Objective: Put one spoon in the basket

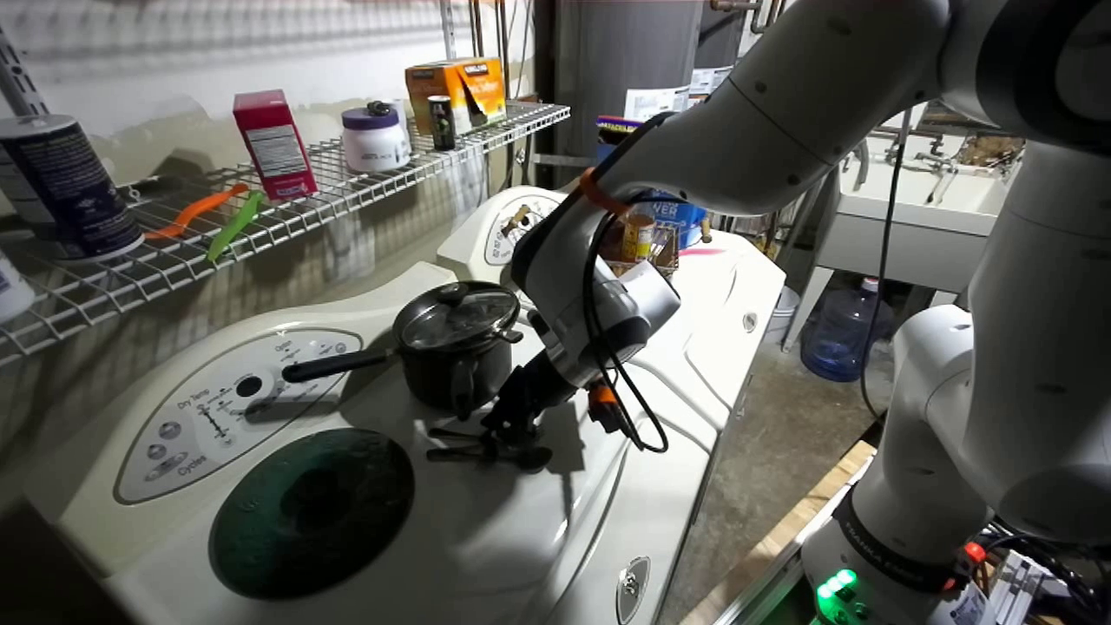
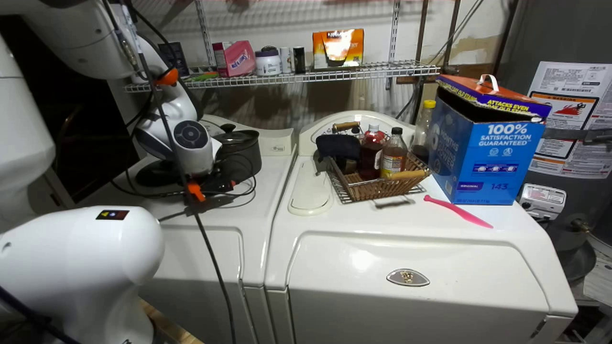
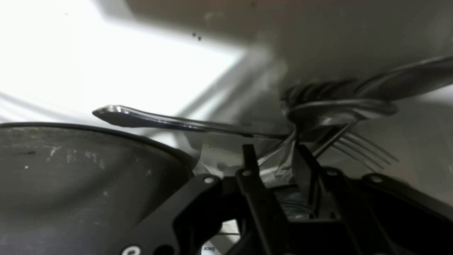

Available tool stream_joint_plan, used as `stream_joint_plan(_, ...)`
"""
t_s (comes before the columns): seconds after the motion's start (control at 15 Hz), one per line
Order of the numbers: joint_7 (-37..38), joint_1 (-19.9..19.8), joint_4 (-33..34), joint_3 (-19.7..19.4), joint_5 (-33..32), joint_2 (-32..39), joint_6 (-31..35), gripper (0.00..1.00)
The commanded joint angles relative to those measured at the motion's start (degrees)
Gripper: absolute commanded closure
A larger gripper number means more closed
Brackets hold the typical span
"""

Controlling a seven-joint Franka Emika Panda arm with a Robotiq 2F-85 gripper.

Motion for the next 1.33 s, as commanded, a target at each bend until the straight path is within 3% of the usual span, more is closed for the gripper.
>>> stream_joint_plan(0.0, -4.3, 0.8, 1.9, 0.1, 3.7, 2.0, 1.1, 0.73)
stream_joint_plan(0.07, -4.7, 0.9, 2.0, 0.2, 3.8, 2.0, 1.1, 0.75)
stream_joint_plan(0.13, -5.4, 1.0, 2.0, 0.2, 4.2, 1.9, 1.1, 0.87)
stream_joint_plan(0.2, -5.6, 1.1, 2.0, 0.2, 4.3, 1.9, 1.2, 0.89)
stream_joint_plan(0.33, -6.2, 1.4, 1.5, 0.3, 4.3, 1.3, 1.3, 0.88)
stream_joint_plan(0.6, -7.0, 2.0, 1.2, 0.6, 4.5, 0.5, 1.5, 0.73)
stream_joint_plan(1.27, -8.7, 3.0, 0.7, 0.5, 4.7, -0.5, 1.7, 0.74)
